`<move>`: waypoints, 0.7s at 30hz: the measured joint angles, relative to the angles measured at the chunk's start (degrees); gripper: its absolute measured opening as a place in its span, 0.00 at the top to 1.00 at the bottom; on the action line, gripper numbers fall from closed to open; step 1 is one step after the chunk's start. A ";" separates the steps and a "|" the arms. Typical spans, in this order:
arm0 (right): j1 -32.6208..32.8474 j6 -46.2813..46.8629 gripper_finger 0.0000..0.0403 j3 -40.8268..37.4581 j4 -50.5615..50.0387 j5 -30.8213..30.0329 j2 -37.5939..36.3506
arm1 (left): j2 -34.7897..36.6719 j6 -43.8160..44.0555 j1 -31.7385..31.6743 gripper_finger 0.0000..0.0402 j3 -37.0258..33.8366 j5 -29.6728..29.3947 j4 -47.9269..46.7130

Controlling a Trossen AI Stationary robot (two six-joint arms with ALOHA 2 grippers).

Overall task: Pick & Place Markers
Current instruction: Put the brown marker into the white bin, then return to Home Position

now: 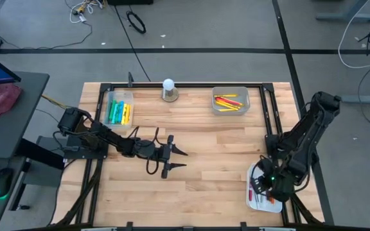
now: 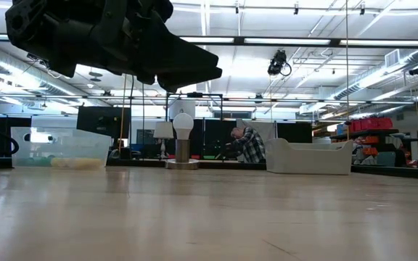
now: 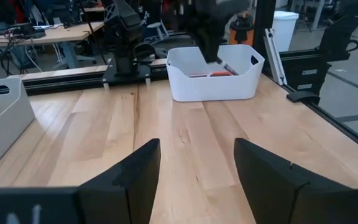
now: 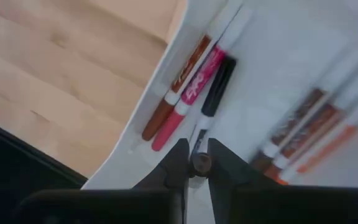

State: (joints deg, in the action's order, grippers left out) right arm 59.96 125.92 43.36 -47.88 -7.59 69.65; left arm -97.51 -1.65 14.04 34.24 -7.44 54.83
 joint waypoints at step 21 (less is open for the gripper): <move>-0.20 -6.34 0.60 -7.74 0.72 7.99 -7.80 | -0.02 1.43 0.00 0.47 0.00 -0.03 -0.02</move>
State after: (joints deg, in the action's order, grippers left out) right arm 59.76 119.58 35.62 -47.16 0.41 61.85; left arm -97.54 -0.22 14.04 34.24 -7.47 54.81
